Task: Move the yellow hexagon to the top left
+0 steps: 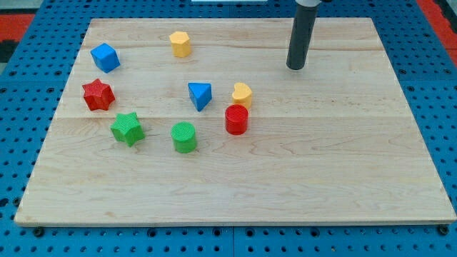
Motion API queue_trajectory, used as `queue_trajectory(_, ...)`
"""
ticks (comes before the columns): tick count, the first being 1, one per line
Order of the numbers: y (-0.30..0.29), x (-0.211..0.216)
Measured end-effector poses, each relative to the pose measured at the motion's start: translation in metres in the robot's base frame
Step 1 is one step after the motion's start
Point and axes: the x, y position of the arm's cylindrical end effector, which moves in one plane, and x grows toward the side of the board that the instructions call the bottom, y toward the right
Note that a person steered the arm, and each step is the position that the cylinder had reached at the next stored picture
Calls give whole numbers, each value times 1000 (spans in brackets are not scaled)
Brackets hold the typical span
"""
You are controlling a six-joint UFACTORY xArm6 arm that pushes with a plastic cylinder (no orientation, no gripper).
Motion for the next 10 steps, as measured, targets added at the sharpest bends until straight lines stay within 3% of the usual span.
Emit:
queue_trajectory(2,4,0)
queue_trajectory(3,-26,-28)
queue_trajectory(4,-113,-65)
queue_trajectory(5,-195,-59)
queue_trajectory(7,-207,-49)
queue_trajectory(8,-207,-14)
queue_trajectory(9,-233,-13)
queue_trajectory(10,-290,-50)
